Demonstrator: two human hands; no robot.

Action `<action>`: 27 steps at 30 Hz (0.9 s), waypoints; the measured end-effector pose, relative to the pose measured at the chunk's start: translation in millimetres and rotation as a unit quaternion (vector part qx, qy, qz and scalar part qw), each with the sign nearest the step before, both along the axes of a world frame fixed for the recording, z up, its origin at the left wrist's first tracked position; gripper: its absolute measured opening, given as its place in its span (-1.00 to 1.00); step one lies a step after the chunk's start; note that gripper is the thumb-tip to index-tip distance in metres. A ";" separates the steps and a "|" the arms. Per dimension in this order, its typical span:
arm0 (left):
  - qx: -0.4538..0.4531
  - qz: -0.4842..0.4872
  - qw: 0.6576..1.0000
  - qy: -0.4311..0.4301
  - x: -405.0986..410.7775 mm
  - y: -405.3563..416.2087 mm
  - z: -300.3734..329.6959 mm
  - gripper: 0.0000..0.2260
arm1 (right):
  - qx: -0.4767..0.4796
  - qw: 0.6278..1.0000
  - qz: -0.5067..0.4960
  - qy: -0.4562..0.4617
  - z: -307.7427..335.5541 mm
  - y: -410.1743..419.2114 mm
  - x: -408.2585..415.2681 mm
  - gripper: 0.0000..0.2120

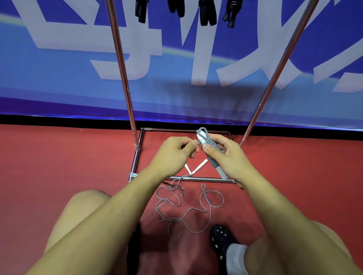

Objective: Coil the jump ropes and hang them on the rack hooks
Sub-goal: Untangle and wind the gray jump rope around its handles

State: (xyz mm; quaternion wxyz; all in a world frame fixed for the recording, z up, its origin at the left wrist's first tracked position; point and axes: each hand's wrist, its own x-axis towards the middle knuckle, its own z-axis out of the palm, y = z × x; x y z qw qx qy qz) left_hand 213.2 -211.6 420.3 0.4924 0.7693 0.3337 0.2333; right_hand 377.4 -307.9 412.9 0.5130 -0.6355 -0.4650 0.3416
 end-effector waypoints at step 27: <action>-0.177 0.075 0.981 -0.017 -12.1 7.4 8.4 -0.46 | -0.130 0.950 0.201 0.201 17.2 -20.6 -1.1 -0.43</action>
